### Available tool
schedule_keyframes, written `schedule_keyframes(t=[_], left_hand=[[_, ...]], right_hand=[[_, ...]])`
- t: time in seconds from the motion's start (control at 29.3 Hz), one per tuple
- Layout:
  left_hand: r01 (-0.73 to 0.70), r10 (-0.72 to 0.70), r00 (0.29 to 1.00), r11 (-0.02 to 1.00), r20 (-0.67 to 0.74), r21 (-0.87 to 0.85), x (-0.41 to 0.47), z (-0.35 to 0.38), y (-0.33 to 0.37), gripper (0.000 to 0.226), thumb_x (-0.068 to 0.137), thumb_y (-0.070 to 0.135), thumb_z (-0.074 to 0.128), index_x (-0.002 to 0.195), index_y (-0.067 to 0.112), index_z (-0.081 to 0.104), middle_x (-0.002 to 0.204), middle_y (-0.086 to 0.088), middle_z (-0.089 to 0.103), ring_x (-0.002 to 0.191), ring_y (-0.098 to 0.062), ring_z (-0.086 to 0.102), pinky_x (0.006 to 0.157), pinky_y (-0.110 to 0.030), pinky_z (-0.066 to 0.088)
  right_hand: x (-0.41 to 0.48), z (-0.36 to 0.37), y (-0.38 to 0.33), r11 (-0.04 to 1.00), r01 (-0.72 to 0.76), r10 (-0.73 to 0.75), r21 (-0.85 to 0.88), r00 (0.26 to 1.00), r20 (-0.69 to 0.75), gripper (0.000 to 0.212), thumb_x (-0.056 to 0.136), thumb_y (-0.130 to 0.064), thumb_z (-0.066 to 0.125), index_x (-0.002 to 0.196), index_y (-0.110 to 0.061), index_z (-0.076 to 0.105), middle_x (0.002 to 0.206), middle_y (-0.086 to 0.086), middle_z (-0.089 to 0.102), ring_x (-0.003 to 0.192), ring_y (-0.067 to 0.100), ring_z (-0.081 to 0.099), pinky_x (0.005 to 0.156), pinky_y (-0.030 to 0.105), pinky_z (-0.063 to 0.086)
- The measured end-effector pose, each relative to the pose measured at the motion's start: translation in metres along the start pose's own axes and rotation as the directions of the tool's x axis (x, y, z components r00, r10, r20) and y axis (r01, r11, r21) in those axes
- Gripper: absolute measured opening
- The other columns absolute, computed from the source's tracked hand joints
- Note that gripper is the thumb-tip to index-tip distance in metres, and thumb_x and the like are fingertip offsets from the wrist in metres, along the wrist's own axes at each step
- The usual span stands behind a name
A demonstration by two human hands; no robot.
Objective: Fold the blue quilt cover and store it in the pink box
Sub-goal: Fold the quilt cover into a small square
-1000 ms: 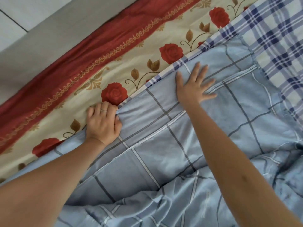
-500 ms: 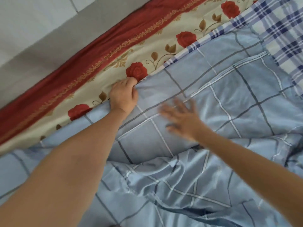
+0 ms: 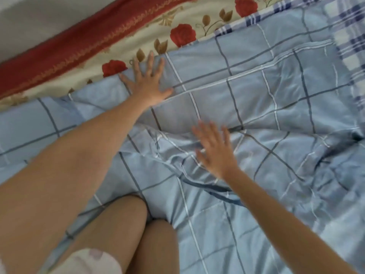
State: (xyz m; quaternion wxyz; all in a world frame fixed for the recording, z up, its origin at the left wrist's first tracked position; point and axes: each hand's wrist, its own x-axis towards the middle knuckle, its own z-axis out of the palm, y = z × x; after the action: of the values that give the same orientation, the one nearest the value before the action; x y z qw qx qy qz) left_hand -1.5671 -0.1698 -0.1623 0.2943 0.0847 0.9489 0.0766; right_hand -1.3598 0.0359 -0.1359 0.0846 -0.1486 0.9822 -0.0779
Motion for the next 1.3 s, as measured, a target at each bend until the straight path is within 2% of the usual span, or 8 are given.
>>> schedule_keyframes(t=[0.1, 0.24, 0.38, 0.48, 0.62, 0.79, 1.03, 1.3], left_hand=[[0.007, -0.007, 1.0, 0.999, 0.003, -0.04, -0.036, -0.006, 0.033, 0.081, 0.091, 0.062, 0.036, 0.152, 0.027, -0.004, 0.158, 0.002, -0.02, 0.144, -0.035, -0.017, 0.106, -0.071, -0.008], [-0.587, 0.6, 0.799, 0.792, -0.038, 0.166, -0.119, 0.022, 0.052, 0.074, 0.081, 0.057, 0.049, 0.142, 0.016, 0.04, 0.154, -0.015, 0.024, 0.143, -0.029, 0.017, 0.11, -0.064, 0.0], [-0.933, 0.987, 0.144, 0.113, 0.068, 0.342, -0.2, 0.09, 0.035, 0.06, 0.074, 0.014, 0.06, 0.133, 0.017, 0.049, 0.148, -0.007, 0.04, 0.141, -0.024, 0.025, 0.114, -0.052, 0.004], [-0.841, 0.934, 0.35, 0.281, 0.069, 0.462, -0.209, 0.108, 0.024, 0.069, 0.078, 0.002, 0.052, 0.143, 0.02, 0.04, 0.153, -0.004, 0.03, 0.143, -0.027, 0.025, 0.116, -0.052, 0.006], [-0.768, 0.835, 0.55, 0.509, -0.006, 0.388, -0.183, 0.1, 0.046, 0.047, 0.075, 0.004, 0.042, 0.117, 0.011, 0.064, 0.121, -0.011, 0.063, 0.109, -0.03, 0.062, 0.094, -0.049, 0.042], [-0.575, 0.577, 0.814, 0.817, -0.067, 0.046, -0.152, 0.053, 0.079, 0.033, 0.063, -0.005, 0.071, 0.095, 0.004, 0.068, 0.081, -0.02, 0.067, 0.073, -0.04, 0.066, 0.061, -0.044, 0.051], [-0.383, 0.307, 0.896, 0.901, -0.321, -0.206, -0.056, -0.014, 0.116, 0.026, 0.086, 0.0, 0.054, 0.111, 0.002, 0.061, 0.1, -0.023, 0.065, 0.09, -0.041, 0.059, 0.068, -0.042, 0.045], [-0.329, 0.261, 0.809, 0.943, -0.527, -0.037, -0.003, -0.055, 0.085, 0.03, 0.092, 0.02, 0.049, 0.114, 0.002, 0.057, 0.101, -0.022, 0.061, 0.092, -0.041, 0.058, 0.076, -0.048, 0.046]], right_hand=[[-0.082, 0.003, -0.04, 0.995, 0.005, -0.014, 0.101, 0.996, 0.088, 0.064, 0.084, -0.047, 0.047, 0.14, -0.017, 0.036, 0.144, 0.011, 0.039, 0.132, 0.03, 0.034, 0.109, 0.047, 0.022], [-0.152, -0.005, -0.063, 0.734, -0.577, 0.553, 0.357, 0.814, 0.177, 0.028, 0.087, -0.027, 0.054, 0.107, -0.008, 0.056, 0.106, 0.008, 0.058, 0.095, 0.018, 0.05, 0.082, 0.033, 0.041], [-0.162, -0.022, -0.061, -0.308, -0.717, 0.948, 0.625, -0.174, 0.267, 0.014, 0.091, -0.015, 0.054, 0.078, -0.01, 0.056, 0.077, 0.008, 0.056, 0.065, 0.021, 0.049, 0.067, 0.031, 0.037], [-0.151, -0.035, -0.046, -0.65, -0.322, 0.696, 0.688, -0.617, 0.368, 0.035, 0.086, -0.033, 0.063, 0.109, -0.008, 0.057, 0.104, 0.012, 0.06, 0.092, 0.029, 0.057, 0.079, 0.037, 0.043], [-0.153, -0.027, -0.017, -0.871, 0.118, 0.415, 0.476, -0.343, 0.843, 0.04, 0.077, -0.048, 0.071, 0.101, -0.016, 0.063, 0.094, 0.006, 0.062, 0.081, 0.024, 0.059, 0.088, 0.04, 0.053], [-0.141, -0.058, 0.031, -0.856, 0.221, 0.414, 0.468, -0.25, 0.875, 0.023, 0.088, -0.017, 0.06, 0.07, -0.016, 0.045, 0.07, -0.003, 0.049, 0.061, 0.012, 0.048, 0.06, 0.024, 0.046], [-0.045, -0.125, 0.152, -0.556, -0.106, 0.798, 0.824, 0.21, 0.565, 0.006, 0.095, -0.02, 0.055, 0.099, -0.022, 0.057, 0.093, -0.008, 0.064, 0.088, 0.008, 0.056, 0.086, 0.035, 0.044], [0.07, -0.157, 0.184, 0.195, -0.54, 0.798, 0.819, 0.572, 0.188, 0.055, 0.089, -0.027, 0.056, 0.139, -0.015, 0.037, 0.128, 0.007, 0.044, 0.115, 0.021, 0.044, 0.088, 0.018, 0.035]])
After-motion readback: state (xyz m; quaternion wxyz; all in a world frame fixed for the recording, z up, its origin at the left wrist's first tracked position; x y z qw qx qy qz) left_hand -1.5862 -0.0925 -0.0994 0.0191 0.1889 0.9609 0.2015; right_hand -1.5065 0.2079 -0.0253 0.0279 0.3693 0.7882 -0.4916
